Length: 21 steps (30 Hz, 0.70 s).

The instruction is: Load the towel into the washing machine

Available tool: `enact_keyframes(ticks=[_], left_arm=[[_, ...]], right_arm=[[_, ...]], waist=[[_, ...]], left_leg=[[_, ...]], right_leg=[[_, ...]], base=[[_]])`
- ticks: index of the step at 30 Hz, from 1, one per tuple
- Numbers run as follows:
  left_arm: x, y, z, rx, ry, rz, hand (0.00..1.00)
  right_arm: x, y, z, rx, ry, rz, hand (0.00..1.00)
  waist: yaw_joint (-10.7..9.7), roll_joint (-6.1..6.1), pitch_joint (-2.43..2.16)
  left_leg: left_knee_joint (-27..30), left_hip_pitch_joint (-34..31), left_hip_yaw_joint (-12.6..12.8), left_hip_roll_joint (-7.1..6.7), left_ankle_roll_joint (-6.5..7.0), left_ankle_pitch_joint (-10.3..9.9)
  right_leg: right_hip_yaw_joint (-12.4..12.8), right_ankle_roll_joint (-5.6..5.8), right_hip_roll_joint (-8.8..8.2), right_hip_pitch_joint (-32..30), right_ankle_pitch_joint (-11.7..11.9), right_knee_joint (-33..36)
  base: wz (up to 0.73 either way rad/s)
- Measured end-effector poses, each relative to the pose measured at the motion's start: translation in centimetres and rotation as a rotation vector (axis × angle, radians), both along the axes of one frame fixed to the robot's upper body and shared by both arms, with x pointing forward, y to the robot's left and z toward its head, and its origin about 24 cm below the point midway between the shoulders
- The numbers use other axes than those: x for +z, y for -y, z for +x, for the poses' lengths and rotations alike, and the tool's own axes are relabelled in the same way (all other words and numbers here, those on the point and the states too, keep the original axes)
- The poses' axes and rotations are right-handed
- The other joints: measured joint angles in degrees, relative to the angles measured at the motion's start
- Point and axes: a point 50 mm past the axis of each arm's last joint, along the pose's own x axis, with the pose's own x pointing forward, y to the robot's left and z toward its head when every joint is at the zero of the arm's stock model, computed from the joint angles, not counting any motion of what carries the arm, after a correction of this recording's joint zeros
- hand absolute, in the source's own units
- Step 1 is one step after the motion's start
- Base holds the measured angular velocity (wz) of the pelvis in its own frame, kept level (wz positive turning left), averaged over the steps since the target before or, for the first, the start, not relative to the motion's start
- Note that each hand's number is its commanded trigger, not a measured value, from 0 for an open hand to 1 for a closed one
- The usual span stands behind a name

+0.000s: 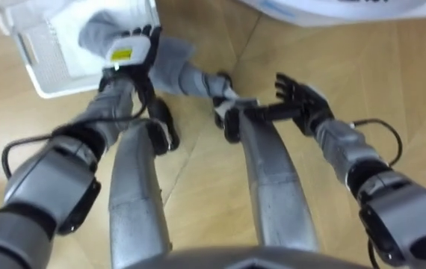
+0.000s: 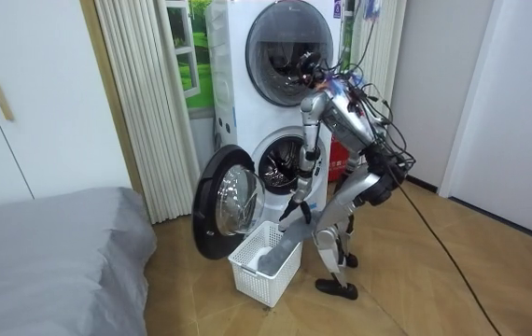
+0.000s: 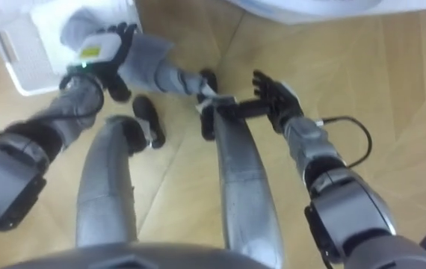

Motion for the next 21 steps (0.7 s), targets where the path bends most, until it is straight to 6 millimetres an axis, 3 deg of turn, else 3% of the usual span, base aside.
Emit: enact_keyframes(ticks=[9,13,18,19,20,21], left_arm=[[0.3,0.1,0.1,-0.062,0.050,0.073,0.00],[0.2,0.3,0.1,-0.099,0.026,0.112,0.00],[0.7,1.2,0.7,-0.143,-0.004,0.129,0.00],[0.8,1.4,0.8,-0.151,-0.013,0.132,0.04],[0.8,1.5,0.8,-0.154,-0.015,0.134,0.24],[0.8,1.5,0.8,-0.159,-0.027,0.137,0.57]], right_arm=[[0.6,-0.4,0.7,0.017,0.028,0.016,0.00],[0.9,-0.9,0.9,0.037,0.050,0.025,0.00],[1.4,-1.0,1.5,0.038,0.061,0.023,0.00],[1.5,-0.9,1.6,0.036,0.058,0.017,0.00],[1.5,-0.9,1.6,0.036,0.058,0.013,0.00],[1.4,-0.8,1.6,0.035,0.057,0.008,0.00]], waist=[[-0.79,-0.47,0.40],[-2.13,-0.53,0.43],[-2.23,-0.88,0.63],[-2.22,-0.93,0.66],[-2.22,-0.96,0.67],[-2.33,-0.99,0.68]], left_leg=[[2.51,-2.25,-0.01,0.56,0.67,-1.32],[2.83,-3.54,-0.01,0.58,0.99,-1.61],[3.19,-4.20,0.07,0.55,1.27,-1.86],[3.23,-4.23,0.03,0.50,1.32,-1.90],[3.24,-4.23,0.02,0.46,1.35,-1.92],[3.28,-4.22,0.00,0.10,1.39,-1.98]], right_leg=[[-0.05,0.51,0.04,-1.97,-0.75,1.71],[-0.06,0.78,-0.09,-3.10,-0.92,1.88],[0.09,1.15,-0.17,-3.74,-1.15,2.49],[0.09,1.21,-0.19,-3.75,-1.19,2.49],[0.10,1.25,-0.21,-3.75,-1.23,2.48],[0.13,1.30,-0.31,-3.77,-1.36,2.46]], base=[[-0.04],[-0.01],[-0.01],[0.00],[0.04],[0.07]])
